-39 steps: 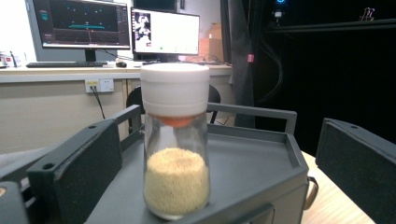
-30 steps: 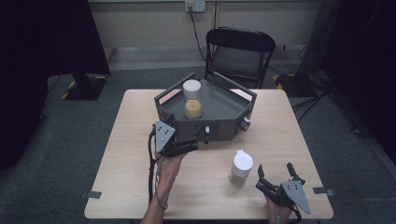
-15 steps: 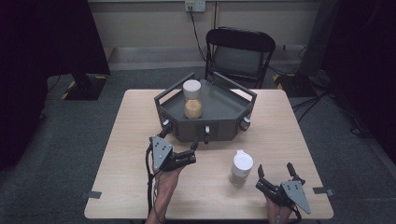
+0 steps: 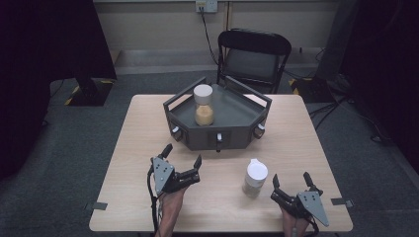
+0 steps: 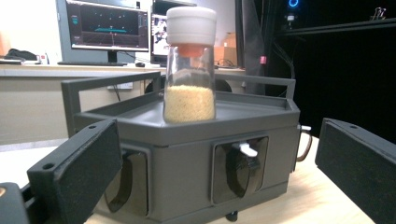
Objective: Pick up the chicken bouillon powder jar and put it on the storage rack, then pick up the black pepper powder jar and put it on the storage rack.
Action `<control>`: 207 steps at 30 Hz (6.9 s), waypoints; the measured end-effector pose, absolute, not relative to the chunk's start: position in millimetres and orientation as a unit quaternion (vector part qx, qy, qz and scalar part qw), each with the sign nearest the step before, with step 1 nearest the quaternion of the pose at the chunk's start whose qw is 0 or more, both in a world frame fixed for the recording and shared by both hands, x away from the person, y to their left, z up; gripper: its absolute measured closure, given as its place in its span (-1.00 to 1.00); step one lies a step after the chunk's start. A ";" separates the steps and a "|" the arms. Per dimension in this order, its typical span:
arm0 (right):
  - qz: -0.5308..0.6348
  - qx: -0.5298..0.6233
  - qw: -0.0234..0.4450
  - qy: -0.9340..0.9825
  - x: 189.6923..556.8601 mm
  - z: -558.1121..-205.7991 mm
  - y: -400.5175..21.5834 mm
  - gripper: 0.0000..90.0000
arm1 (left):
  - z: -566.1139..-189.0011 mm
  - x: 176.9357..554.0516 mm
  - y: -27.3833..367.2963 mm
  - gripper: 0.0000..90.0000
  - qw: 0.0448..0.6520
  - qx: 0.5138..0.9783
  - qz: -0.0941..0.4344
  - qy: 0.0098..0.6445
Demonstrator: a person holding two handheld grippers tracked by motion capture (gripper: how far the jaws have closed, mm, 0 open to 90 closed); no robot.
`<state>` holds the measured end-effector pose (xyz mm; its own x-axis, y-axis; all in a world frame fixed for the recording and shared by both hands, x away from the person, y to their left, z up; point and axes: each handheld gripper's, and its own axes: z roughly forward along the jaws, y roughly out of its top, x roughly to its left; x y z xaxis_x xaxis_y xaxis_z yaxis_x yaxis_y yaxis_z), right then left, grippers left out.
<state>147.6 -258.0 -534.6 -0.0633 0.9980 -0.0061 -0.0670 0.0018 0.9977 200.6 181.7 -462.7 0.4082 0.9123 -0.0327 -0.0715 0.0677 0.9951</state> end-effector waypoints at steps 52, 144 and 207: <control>0.530 0.467 0.502 0.499 147.4 -534.7 -257.3 -0.98 | -529.1 184.7 186.8 -1.00 0.580 0.561 0.431 0.405; 0.558 0.396 0.417 0.598 161.4 -503.4 -224.5 -0.50 | -529.3 184.4 186.3 -0.98 0.580 0.558 0.431 0.408; 0.557 0.398 0.388 0.617 176.1 -463.7 -225.3 -0.33 | -529.1 184.3 185.9 -0.98 0.579 0.558 0.431 0.408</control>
<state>176.1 -225.3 -463.7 -0.3821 0.9234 -0.0355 0.0587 0.0626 0.9963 184.3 185.9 -529.1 0.2939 0.9558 0.0082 -0.0441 0.0050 0.9990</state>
